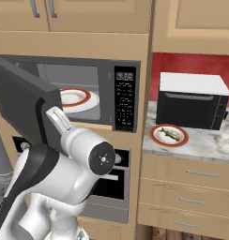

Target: Pick the fish from the counter and place it in the microwave. Then turn on the microwave.

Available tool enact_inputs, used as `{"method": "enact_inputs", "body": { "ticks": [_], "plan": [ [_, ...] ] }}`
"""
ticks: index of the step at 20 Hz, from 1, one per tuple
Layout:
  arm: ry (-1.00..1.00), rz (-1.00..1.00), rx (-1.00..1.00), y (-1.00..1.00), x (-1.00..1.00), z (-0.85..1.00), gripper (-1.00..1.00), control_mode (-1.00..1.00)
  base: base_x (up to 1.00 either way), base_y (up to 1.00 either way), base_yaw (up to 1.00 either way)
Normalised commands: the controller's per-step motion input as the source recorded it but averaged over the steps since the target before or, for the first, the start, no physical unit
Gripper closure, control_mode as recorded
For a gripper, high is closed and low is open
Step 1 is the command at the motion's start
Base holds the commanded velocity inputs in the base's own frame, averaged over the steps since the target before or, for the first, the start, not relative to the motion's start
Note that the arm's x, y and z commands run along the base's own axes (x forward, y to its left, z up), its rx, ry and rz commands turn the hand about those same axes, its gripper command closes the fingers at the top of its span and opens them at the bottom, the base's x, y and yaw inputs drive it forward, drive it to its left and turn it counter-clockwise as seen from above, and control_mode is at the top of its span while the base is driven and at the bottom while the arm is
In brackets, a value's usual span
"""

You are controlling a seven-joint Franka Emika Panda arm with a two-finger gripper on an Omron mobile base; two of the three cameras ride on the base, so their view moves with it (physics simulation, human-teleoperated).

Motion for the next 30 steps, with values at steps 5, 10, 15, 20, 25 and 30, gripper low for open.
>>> {"method": "enact_inputs", "body": {
  "ticks": [5, 10, 15, 20, 25, 30],
  "plan": [
    [0.00, 0.01, 0.00, 0.44, -0.34, -0.16, -1.00, -1.00, 0.00, 0.00, 0.00],
    [0.00, 0.02, 0.00, 0.46, -0.32, -0.17, -1.00, -1.00, 0.00, 0.00, 0.00],
    [0.00, 0.03, 0.01, 0.46, -0.30, -0.17, -1.00, -1.00, 0.00, 0.00, 0.00],
    [0.00, 0.05, 0.00, 0.47, -0.31, -0.18, -1.00, -1.00, 0.00, 0.00, 0.00],
    [0.00, 0.06, 0.00, 0.48, -0.31, -0.19, -1.00, -1.00, 0.00, 0.00, 0.00],
    [0.00, 0.06, 0.00, 0.49, -0.31, -0.20, -1.00, -1.00, 0.00, 0.00, 0.00]
  ]
}}
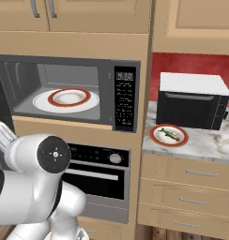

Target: Pick the fish from the counter and place it in the microwave. Then turn on the microwave.

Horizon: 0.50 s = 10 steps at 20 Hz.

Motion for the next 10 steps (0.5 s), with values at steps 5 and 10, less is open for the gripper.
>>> {"method": "enact_inputs", "body": {
  "ticks": [5, 10],
  "plan": [
    [0.00, 0.07, 0.00, 0.50, -0.31, -0.21, -1.00, -1.00, 0.00, 0.00, 0.00],
    [0.00, 0.08, 0.01, 0.49, -0.31, -0.21, -1.00, -1.00, 0.00, 0.00, 0.00]
  ]
}}
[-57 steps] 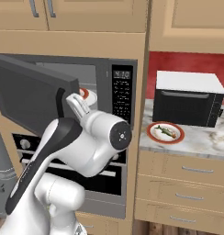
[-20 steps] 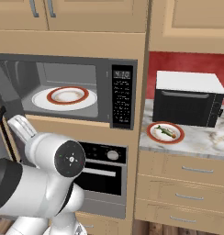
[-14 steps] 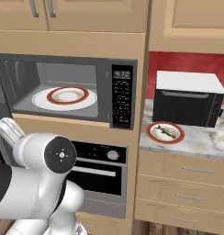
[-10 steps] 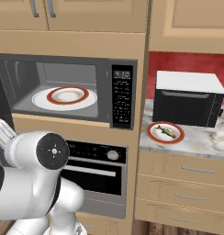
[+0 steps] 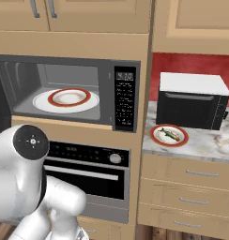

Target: Pick the fish from the counter and place it in the microwave. Then turn on the microwave.

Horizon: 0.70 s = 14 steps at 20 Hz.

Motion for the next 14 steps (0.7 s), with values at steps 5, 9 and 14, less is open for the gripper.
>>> {"method": "enact_inputs", "body": {
  "ticks": [5, 9, 14],
  "plan": [
    [0.00, 0.08, 0.02, 0.50, -0.29, -0.21, -1.00, -1.00, 0.00, 0.00, 0.00],
    [0.00, 0.08, 0.02, 0.52, -0.27, -0.21, -1.00, -1.00, 0.00, 0.00, 0.00],
    [-0.03, 0.07, 0.02, 0.53, -0.25, -0.21, -1.00, -1.00, 0.00, 0.00, 0.00]
  ]
}}
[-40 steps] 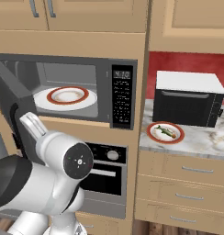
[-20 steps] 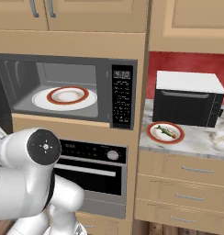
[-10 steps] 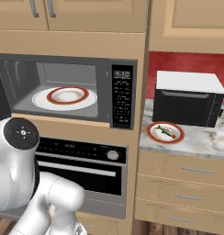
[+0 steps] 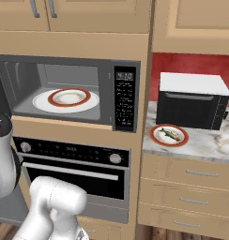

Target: Pick the fish from the counter and place it in the microwave. Then turn on the microwave.

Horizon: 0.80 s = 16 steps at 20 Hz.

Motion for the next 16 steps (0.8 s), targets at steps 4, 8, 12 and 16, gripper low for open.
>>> {"method": "enact_inputs", "body": {
  "ticks": [4, 8, 12, 16],
  "plan": [
    [-0.07, 0.05, 0.01, 0.47, -0.17, -0.19, -1.00, -1.00, 0.00, 0.00, 0.00],
    [-0.07, 0.01, 0.00, 0.22, -0.02, -0.13, -1.00, -1.00, 0.00, 0.00, 0.00],
    [0.00, -0.02, -0.10, -0.17, 0.00, -0.07, -1.00, -1.00, 0.00, 0.00, 0.00],
    [0.00, -0.04, -0.08, -0.34, -0.05, -0.01, -1.00, -1.00, 0.00, 0.00, 0.00]
  ]
}}
